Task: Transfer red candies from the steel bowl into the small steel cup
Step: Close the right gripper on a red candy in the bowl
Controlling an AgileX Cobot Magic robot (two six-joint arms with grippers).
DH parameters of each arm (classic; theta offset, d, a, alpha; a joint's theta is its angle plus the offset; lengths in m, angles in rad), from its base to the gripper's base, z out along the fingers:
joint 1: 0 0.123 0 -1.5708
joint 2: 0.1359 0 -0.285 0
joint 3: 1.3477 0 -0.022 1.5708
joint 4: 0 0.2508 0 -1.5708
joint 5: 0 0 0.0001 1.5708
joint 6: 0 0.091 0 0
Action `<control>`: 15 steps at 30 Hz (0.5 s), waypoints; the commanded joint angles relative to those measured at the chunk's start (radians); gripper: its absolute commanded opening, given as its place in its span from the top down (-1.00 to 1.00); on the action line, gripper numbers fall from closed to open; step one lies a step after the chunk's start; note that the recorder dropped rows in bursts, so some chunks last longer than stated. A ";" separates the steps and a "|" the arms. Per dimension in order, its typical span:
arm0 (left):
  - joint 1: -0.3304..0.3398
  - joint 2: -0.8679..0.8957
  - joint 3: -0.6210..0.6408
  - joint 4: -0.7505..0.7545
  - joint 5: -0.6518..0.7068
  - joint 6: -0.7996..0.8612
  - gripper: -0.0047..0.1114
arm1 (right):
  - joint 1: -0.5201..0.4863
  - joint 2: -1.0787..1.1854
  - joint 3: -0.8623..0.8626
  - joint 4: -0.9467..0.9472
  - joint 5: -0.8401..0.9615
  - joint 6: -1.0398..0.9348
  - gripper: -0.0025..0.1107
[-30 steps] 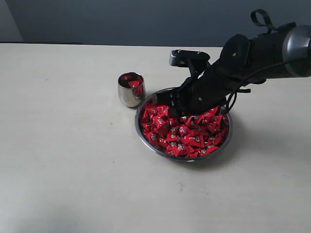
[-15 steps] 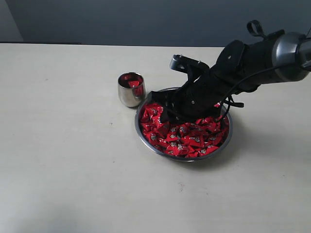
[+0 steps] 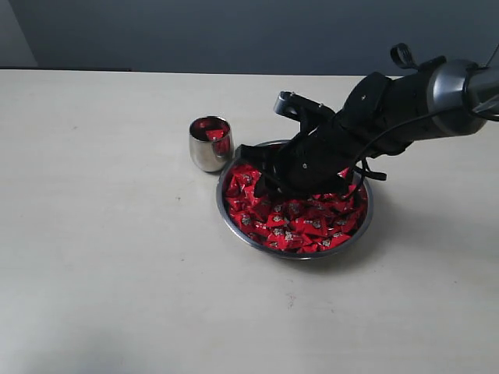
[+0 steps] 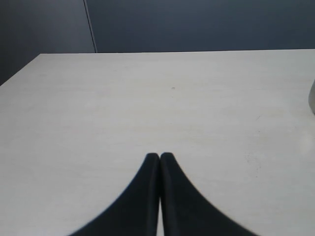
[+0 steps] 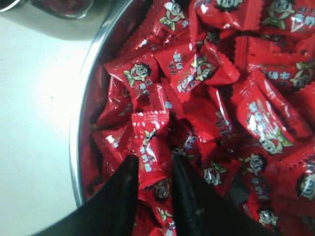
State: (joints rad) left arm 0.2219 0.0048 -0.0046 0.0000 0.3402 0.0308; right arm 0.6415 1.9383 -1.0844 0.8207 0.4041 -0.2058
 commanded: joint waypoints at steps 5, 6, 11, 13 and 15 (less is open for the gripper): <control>-0.005 -0.005 0.005 -0.006 -0.010 -0.001 0.91 | -0.001 0.030 0.002 0.036 -0.012 -0.003 0.52; -0.005 -0.005 0.005 -0.006 -0.010 -0.001 0.91 | -0.001 0.030 0.002 0.038 -0.010 -0.003 0.52; -0.005 -0.005 0.005 -0.006 -0.010 -0.001 0.91 | -0.001 0.032 0.002 0.040 0.006 -0.003 0.52; -0.005 -0.005 0.005 -0.006 -0.010 -0.001 0.91 | -0.001 0.032 0.002 0.040 0.012 -0.003 0.52; -0.005 -0.005 0.005 -0.006 -0.010 -0.001 0.91 | -0.001 0.032 0.002 0.040 0.016 -0.003 0.52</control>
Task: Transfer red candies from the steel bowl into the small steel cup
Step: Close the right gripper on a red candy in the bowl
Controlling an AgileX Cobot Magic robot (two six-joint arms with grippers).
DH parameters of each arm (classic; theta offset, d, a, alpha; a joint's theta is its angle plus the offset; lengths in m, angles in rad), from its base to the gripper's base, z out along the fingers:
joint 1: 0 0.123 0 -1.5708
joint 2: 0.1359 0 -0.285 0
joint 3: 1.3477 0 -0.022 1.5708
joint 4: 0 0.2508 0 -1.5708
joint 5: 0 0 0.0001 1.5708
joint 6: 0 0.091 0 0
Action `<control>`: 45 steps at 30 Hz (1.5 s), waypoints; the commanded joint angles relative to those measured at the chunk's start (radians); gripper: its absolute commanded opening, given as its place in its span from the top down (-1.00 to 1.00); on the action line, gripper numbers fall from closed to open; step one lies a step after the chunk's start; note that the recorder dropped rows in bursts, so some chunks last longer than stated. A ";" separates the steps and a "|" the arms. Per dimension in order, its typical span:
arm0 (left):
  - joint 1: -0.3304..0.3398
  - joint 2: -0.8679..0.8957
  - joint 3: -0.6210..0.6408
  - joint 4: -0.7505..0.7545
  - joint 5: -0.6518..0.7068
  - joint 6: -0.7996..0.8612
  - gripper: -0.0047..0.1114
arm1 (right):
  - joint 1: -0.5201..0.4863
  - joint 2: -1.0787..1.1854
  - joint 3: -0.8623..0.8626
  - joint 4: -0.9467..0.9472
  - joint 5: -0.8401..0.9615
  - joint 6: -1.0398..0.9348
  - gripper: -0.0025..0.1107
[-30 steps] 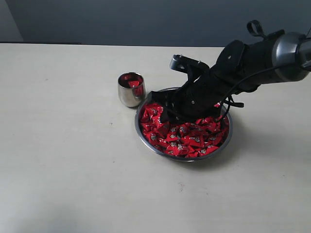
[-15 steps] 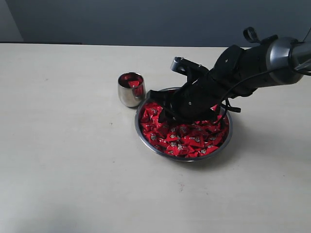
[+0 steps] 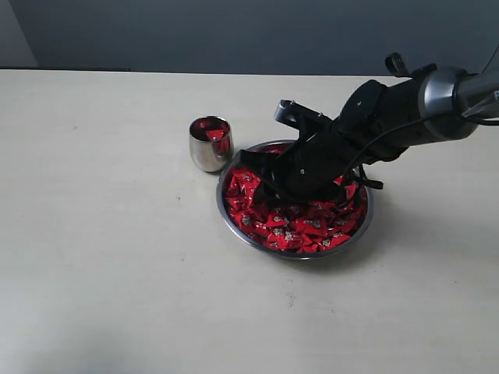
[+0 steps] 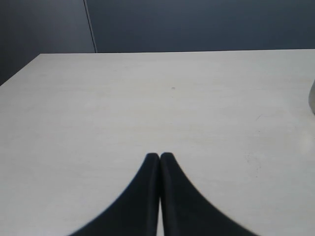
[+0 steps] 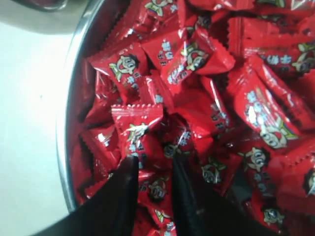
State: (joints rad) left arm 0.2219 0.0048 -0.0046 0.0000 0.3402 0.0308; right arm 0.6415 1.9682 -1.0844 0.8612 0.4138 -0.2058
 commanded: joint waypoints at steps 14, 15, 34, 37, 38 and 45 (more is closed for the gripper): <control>-0.005 -0.005 0.005 -0.006 -0.010 -0.001 0.91 | -0.001 0.002 0.002 0.028 -0.047 -0.003 0.53; -0.005 -0.005 0.005 -0.006 -0.010 -0.001 0.91 | -0.001 0.002 0.002 0.028 -0.047 -0.003 0.53; -0.005 -0.005 0.005 -0.006 -0.010 -0.001 0.91 | 0.040 0.006 0.001 0.001 -0.106 -0.012 0.53; -0.005 -0.005 0.005 -0.006 -0.010 -0.001 0.91 | 0.040 0.025 -0.016 0.003 -0.087 -0.012 0.53; -0.005 -0.005 0.005 -0.006 -0.010 -0.001 0.91 | 0.047 0.033 -0.029 0.003 -0.075 -0.012 0.53; -0.005 -0.005 0.005 -0.006 -0.010 -0.001 0.91 | 0.059 0.052 -0.076 -0.001 -0.062 -0.012 0.53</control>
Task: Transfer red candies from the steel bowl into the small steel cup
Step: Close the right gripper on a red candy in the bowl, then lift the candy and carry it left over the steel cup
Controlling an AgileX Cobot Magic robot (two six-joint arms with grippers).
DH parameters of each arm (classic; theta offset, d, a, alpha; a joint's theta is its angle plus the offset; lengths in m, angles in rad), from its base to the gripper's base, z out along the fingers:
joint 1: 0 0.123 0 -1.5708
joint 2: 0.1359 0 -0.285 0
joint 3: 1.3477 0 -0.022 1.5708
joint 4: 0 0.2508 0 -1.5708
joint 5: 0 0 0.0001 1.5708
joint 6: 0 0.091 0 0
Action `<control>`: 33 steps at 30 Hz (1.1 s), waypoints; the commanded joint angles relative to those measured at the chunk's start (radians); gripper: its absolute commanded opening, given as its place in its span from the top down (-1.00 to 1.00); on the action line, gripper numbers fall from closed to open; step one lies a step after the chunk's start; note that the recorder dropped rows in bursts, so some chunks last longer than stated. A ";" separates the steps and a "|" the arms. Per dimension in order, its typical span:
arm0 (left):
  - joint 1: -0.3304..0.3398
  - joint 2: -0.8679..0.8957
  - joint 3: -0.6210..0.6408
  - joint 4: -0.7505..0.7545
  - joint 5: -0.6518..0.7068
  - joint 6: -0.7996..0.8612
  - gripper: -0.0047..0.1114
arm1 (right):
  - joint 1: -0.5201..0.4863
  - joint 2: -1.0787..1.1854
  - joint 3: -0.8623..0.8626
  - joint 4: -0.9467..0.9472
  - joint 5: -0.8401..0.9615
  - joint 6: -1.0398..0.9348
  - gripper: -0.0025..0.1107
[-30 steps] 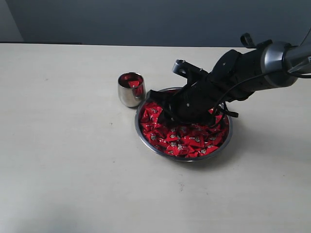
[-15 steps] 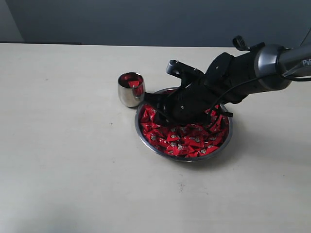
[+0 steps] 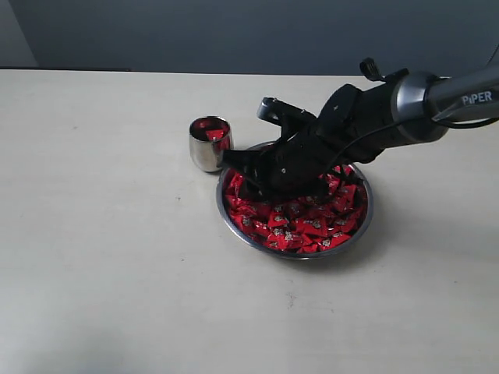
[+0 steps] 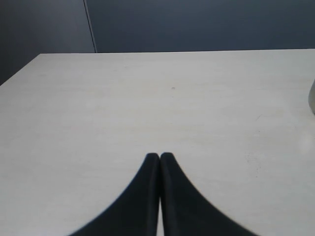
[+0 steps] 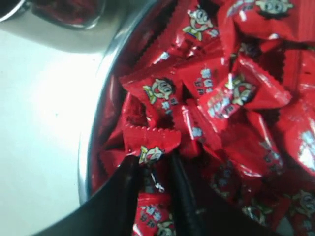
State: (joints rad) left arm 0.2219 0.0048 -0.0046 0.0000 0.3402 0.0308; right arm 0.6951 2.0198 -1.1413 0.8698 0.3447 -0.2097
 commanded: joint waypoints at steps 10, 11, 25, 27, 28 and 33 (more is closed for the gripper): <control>-0.005 -0.005 0.005 -0.006 -0.010 -0.001 0.91 | 0.005 0.030 -0.020 -0.012 0.026 -0.008 0.53; -0.005 -0.005 0.005 -0.006 -0.010 -0.001 0.91 | 0.005 0.036 -0.020 -0.012 0.030 -0.008 0.53; -0.005 -0.005 0.005 -0.006 -0.010 -0.001 0.91 | 0.005 0.045 -0.020 -0.042 0.020 -0.008 0.97; -0.005 -0.005 0.005 -0.006 -0.010 -0.001 0.91 | 0.005 0.045 -0.020 -0.042 0.018 -0.008 0.97; -0.005 -0.005 0.005 -0.006 -0.010 -0.001 0.91 | 0.005 0.045 -0.020 -0.042 0.018 -0.008 0.97; -0.005 -0.005 0.005 -0.006 -0.010 -0.001 0.91 | 0.005 0.012 -0.020 -0.048 0.015 -0.010 0.97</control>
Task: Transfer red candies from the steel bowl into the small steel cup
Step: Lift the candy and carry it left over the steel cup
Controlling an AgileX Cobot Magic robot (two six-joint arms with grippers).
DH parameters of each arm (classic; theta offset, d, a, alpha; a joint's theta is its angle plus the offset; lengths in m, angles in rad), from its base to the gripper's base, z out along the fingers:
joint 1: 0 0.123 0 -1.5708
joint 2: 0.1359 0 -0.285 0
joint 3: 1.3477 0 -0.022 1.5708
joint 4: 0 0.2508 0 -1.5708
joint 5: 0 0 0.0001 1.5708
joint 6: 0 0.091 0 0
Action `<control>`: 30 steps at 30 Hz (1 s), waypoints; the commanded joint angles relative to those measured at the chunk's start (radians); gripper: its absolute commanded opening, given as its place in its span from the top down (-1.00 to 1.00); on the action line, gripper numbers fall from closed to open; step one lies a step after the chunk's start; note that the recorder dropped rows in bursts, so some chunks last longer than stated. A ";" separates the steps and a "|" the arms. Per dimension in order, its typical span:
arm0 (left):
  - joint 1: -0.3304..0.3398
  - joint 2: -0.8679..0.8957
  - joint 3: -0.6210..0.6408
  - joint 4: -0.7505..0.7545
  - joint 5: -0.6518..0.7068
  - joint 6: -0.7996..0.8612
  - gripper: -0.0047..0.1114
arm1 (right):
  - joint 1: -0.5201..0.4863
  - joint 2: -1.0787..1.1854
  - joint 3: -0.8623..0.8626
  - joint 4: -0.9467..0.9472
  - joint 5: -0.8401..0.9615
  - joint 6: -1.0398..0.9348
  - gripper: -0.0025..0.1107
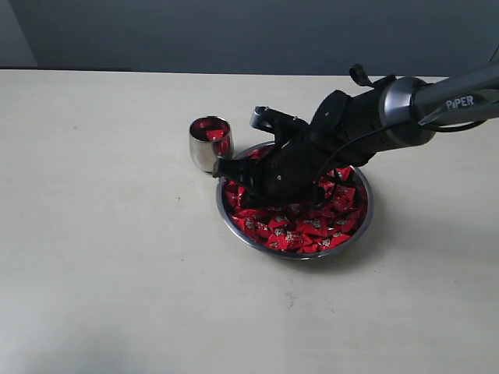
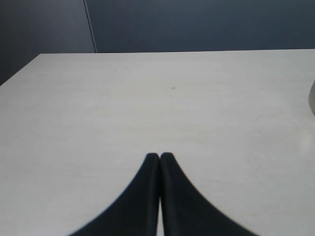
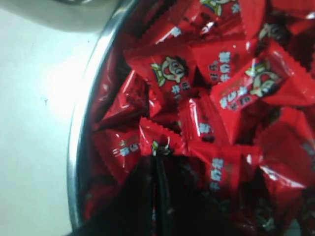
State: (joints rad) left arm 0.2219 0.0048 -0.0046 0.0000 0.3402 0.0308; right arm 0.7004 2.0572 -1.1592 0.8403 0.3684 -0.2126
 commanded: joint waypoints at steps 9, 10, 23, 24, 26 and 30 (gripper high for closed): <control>-0.005 -0.005 0.005 -0.006 -0.010 -0.001 0.91 | 0.000 -0.089 -0.003 -0.054 -0.017 -0.007 0.97; -0.005 -0.005 0.005 -0.006 -0.010 -0.001 0.91 | 0.000 -0.098 -0.003 -0.054 -0.017 -0.007 0.97; -0.005 -0.005 0.005 -0.006 -0.010 -0.001 0.91 | -0.002 -0.158 -0.060 -0.190 -0.028 -0.007 0.97; -0.005 -0.005 0.005 -0.006 -0.010 -0.001 0.91 | -0.002 -0.154 -0.095 -0.210 -0.002 -0.007 0.97; -0.005 -0.005 0.005 -0.006 -0.010 -0.001 0.91 | -0.002 -0.148 -0.149 -0.237 0.020 -0.007 0.97; -0.005 -0.005 0.005 -0.006 -0.010 -0.001 0.91 | -0.002 -0.124 -0.266 -0.290 0.057 -0.007 0.97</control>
State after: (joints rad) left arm 0.2219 0.0048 -0.0046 0.0000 0.3402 0.0308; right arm 0.7004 1.9192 -1.3565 0.5949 0.3970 -0.2148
